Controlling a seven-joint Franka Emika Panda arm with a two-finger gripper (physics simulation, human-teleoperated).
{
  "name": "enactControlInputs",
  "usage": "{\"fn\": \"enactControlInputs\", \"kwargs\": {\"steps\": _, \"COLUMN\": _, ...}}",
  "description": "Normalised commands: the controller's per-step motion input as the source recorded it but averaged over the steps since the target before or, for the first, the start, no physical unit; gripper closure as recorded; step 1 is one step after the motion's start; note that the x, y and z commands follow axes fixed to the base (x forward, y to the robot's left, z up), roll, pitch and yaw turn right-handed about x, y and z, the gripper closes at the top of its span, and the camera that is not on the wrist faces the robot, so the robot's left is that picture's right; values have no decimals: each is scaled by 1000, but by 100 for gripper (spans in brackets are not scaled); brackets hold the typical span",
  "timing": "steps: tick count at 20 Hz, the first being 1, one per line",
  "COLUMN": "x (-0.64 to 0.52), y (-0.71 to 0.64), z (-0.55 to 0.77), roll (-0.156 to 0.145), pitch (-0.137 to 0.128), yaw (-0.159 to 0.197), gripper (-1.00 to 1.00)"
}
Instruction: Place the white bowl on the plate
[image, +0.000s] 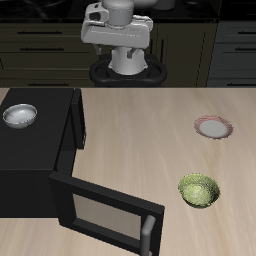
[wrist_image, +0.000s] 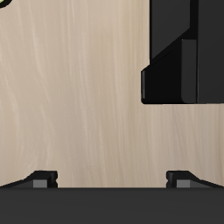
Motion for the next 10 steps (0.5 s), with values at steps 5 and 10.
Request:
{"fn": "enactControlInputs", "kwargs": {"steps": 5, "x": 205, "y": -221, "z": 118, "roll": 18, "pitch": -4, "yaw": 4, "gripper": -100}}
{"fn": "enactControlInputs", "kwargs": {"steps": 10, "x": 243, "y": -247, "z": 107, "roll": 14, "pitch": 15, "yaw": -3, "gripper": -100}}
